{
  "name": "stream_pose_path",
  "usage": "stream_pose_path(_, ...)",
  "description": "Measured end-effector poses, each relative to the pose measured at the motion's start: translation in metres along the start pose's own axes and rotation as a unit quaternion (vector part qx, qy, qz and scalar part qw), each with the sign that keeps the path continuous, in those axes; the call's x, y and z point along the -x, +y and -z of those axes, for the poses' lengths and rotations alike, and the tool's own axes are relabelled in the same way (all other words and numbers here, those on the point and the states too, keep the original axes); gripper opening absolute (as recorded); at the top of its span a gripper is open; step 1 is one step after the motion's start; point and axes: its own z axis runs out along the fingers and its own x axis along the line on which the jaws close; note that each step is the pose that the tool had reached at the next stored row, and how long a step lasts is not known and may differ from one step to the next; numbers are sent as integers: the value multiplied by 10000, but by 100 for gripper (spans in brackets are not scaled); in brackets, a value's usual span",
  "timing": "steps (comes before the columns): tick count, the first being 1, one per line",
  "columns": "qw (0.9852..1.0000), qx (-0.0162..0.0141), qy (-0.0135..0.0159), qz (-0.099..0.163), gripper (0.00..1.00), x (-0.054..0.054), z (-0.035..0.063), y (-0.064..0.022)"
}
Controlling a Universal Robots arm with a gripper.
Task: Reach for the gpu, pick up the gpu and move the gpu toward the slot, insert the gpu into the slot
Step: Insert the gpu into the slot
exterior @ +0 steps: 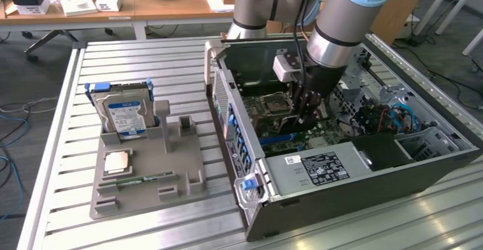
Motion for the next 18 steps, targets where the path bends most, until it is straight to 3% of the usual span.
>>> stream_pose_path(18,10000,1,6,15,26,-2,-39,59)
